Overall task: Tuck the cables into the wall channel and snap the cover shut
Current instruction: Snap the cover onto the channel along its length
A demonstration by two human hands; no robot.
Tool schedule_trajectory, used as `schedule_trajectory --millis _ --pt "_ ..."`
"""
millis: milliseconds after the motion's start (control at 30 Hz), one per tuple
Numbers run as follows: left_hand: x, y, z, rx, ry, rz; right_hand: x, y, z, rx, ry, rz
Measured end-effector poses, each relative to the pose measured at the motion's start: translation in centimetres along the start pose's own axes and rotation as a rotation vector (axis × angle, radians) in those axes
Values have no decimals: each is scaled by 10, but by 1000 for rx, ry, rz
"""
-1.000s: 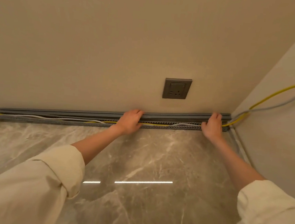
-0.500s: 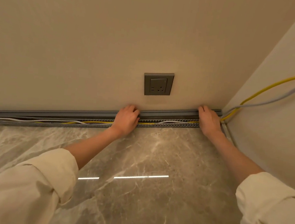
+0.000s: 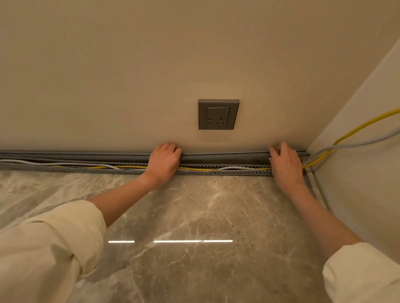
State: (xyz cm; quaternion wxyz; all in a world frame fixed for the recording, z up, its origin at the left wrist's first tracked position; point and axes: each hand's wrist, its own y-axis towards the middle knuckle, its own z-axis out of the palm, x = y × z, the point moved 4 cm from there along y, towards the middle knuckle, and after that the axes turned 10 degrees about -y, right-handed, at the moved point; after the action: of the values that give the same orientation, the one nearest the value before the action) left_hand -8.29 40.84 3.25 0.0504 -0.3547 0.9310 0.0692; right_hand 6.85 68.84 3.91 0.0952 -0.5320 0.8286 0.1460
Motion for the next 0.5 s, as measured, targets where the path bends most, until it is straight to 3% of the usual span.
schedule_trajectory --millis 233,500 --pt "4 -12 -9 -46 53 -49 8 1 -4 -8 103 93" --pt "8 -21 -27 -126 101 118 17 -1 -9 -43 173 153"
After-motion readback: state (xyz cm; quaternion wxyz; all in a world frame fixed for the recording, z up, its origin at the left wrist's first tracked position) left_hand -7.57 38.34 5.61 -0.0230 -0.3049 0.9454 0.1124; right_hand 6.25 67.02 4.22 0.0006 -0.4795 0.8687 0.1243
